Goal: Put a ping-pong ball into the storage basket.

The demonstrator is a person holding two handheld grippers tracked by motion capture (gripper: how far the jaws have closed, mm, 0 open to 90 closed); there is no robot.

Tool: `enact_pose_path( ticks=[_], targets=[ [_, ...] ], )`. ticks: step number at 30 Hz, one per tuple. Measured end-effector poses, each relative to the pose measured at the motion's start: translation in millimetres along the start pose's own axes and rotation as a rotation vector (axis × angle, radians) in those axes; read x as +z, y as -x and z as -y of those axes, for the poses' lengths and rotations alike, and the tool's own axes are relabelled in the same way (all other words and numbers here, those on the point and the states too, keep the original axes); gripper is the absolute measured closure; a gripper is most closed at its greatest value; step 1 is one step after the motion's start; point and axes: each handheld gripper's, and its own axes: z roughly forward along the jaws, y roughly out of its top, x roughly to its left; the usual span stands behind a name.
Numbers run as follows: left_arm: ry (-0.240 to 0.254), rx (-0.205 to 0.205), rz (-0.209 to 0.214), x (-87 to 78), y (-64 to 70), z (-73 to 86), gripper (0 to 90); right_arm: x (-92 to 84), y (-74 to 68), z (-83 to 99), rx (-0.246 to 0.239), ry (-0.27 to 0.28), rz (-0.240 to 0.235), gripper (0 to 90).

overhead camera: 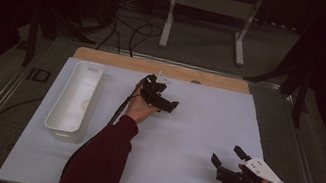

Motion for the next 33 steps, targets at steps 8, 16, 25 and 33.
enact_pose_path(
  ticks=[8, 16, 25, 33],
  targets=[
    [-0.019, -0.008, -0.002, 5.7, -1.3, 3.5, 1.7, 0.2, 0.0, -0.1, -0.001, 0.000, -0.001, 9.2],
    [-0.025, -0.012, -0.001, 12.8, 1.6, 6.3, 1.9, 0.1, 0.1, -0.2, 0.002, 0.002, 0.000, 9.2],
    [-0.039, -0.027, -0.006, 22.4, 2.5, 11.6, 2.1, 0.3, 0.2, -0.2, 0.001, 0.002, 0.000, 9.2],
    [-0.058, -0.030, -0.004, 28.3, 4.9, 14.7, 2.5, 0.6, 0.1, -0.3, 0.003, 0.003, -0.001, 9.2]
  ],
)
